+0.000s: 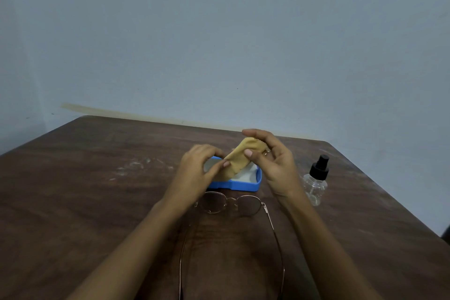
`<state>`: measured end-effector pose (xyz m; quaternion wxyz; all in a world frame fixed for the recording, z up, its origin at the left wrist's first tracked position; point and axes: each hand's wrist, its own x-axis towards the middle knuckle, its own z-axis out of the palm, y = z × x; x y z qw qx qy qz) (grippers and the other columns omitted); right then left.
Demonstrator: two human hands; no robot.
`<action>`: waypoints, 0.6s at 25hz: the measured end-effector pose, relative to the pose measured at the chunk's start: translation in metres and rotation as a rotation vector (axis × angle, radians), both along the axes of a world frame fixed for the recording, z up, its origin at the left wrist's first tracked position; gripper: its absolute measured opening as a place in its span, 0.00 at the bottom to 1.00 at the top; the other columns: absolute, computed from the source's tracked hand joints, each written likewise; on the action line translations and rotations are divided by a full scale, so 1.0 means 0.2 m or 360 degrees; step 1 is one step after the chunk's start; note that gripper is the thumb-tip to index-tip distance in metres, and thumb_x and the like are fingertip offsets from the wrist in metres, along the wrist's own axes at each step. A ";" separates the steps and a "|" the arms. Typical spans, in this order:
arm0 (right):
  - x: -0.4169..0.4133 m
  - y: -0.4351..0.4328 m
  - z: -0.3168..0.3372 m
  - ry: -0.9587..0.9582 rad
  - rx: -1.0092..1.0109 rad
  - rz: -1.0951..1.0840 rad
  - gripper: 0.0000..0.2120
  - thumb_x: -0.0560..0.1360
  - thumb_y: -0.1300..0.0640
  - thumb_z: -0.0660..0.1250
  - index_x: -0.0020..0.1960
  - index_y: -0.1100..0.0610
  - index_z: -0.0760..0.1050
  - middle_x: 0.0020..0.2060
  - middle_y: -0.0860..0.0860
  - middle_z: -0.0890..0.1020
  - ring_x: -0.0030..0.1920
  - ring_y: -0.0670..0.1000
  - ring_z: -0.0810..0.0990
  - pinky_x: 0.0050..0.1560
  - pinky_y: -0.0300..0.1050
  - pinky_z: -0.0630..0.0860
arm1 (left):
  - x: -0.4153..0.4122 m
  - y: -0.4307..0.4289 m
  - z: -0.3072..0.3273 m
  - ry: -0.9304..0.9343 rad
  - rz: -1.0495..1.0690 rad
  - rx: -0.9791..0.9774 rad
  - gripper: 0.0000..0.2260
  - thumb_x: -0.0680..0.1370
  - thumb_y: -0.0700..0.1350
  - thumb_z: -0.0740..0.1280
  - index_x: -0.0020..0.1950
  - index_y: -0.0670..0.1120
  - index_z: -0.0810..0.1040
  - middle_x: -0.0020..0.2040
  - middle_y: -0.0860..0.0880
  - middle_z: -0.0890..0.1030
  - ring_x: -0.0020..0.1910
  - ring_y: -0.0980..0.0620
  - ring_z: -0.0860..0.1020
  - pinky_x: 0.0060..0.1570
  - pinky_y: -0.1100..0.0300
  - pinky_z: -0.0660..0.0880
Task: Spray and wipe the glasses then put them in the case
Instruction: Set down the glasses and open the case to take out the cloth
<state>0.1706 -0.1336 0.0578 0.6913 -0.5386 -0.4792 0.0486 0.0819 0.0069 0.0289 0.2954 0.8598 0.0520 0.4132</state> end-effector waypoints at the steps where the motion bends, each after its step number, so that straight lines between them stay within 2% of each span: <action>1: 0.00 0.00 0.00 -0.0016 0.0014 0.0005 0.17 0.72 0.74 0.63 0.51 0.55 0.75 0.42 0.43 0.80 0.42 0.38 0.77 0.44 0.31 0.74 | 0.00 0.00 0.01 -0.0037 0.0044 -0.0039 0.10 0.71 0.51 0.67 0.45 0.45 0.81 0.42 0.57 0.78 0.46 0.57 0.74 0.46 0.71 0.66; 3: -0.01 0.00 0.00 -0.0040 0.0003 -0.0020 0.18 0.72 0.73 0.64 0.51 0.52 0.75 0.40 0.41 0.81 0.43 0.39 0.78 0.45 0.32 0.74 | -0.01 -0.02 0.03 -0.0097 0.0102 -0.0169 0.04 0.73 0.45 0.69 0.42 0.45 0.81 0.37 0.60 0.77 0.40 0.62 0.75 0.40 0.73 0.68; 6: -0.01 0.01 -0.01 -0.0148 -0.0080 -0.0161 0.17 0.71 0.67 0.66 0.51 0.47 0.76 0.41 0.44 0.80 0.43 0.42 0.77 0.48 0.35 0.73 | -0.02 -0.04 0.06 -0.0188 0.0176 -0.0474 0.02 0.73 0.44 0.69 0.41 0.47 0.81 0.34 0.59 0.78 0.36 0.67 0.76 0.33 0.75 0.70; 8: -0.02 0.02 -0.01 -0.0284 -0.0125 -0.0255 0.16 0.70 0.63 0.66 0.49 0.44 0.76 0.43 0.45 0.80 0.44 0.42 0.77 0.48 0.34 0.72 | -0.03 -0.05 0.08 -0.0188 0.0239 -0.0627 0.04 0.72 0.45 0.69 0.43 0.47 0.82 0.34 0.57 0.79 0.35 0.64 0.78 0.35 0.73 0.73; 9: -0.02 0.02 -0.02 -0.0412 -0.0164 -0.0330 0.15 0.70 0.63 0.66 0.48 0.44 0.77 0.43 0.44 0.80 0.45 0.42 0.77 0.47 0.33 0.72 | -0.02 -0.05 0.08 -0.0175 0.0250 -0.0713 0.05 0.72 0.46 0.69 0.44 0.46 0.82 0.35 0.54 0.81 0.36 0.62 0.79 0.38 0.68 0.76; 11: -0.02 0.03 -0.04 -0.0661 -0.0240 -0.0460 0.12 0.71 0.64 0.65 0.48 0.49 0.79 0.43 0.44 0.80 0.46 0.42 0.77 0.46 0.30 0.71 | -0.02 -0.05 0.08 -0.0176 0.0222 -0.0957 0.05 0.73 0.45 0.69 0.44 0.44 0.82 0.38 0.47 0.83 0.39 0.53 0.81 0.41 0.56 0.80; 12: -0.02 0.04 -0.05 -0.0742 -0.0268 -0.0501 0.11 0.71 0.65 0.64 0.48 0.53 0.80 0.43 0.46 0.79 0.47 0.43 0.77 0.46 0.30 0.72 | -0.01 -0.06 0.08 -0.0180 0.0192 -0.1099 0.05 0.73 0.44 0.68 0.44 0.43 0.81 0.39 0.43 0.83 0.38 0.50 0.82 0.40 0.53 0.80; 15: -0.01 0.07 -0.09 -0.0978 -0.0374 -0.0565 0.12 0.72 0.61 0.62 0.50 0.58 0.81 0.45 0.52 0.80 0.48 0.45 0.76 0.47 0.29 0.71 | -0.02 -0.07 0.10 -0.0179 0.0028 -0.1511 0.03 0.75 0.39 0.66 0.44 0.41 0.78 0.38 0.42 0.81 0.30 0.53 0.82 0.31 0.61 0.80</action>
